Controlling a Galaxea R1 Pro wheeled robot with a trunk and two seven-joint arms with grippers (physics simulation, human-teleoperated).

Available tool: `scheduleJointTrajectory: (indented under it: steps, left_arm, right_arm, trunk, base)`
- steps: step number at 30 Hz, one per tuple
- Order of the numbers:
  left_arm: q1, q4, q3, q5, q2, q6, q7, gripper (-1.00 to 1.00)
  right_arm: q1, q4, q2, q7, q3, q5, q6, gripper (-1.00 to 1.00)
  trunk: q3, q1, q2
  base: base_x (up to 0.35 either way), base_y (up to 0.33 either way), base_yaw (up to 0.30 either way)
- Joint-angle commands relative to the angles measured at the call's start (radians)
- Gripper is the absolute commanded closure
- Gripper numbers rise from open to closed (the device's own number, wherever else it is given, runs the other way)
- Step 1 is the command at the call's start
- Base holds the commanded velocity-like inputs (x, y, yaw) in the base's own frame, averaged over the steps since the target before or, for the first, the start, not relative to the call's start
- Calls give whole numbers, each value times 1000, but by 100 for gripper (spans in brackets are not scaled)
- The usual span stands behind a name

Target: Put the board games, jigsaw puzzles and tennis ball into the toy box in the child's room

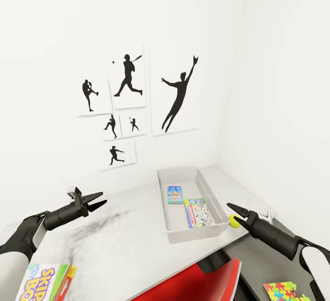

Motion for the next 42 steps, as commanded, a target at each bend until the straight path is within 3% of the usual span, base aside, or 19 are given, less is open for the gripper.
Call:
scheduleJointTrajectory:
  steps: [1,25,42]
  left_arm:
    - [-1,0,1,-1,0,11,-4,-100]
    - [0,0,0,0,-2,10,-4,-100]
    - [0,0,0,-1,-4,10,-3,-100]
  right_arm:
    - [-1,0,0,7,-1,6,5,-100]
    - [-1,2,2,6,0,8,5,-100]
    - [-1,2,2,4,1,9,5,-100]
  trunk:
    - [-1,1,-2]
    - [9,1,-2]
    - [21,1,-2]
  base:
    - [0,0,0]
    - [-5,0,0]
    - [-176,62,5]
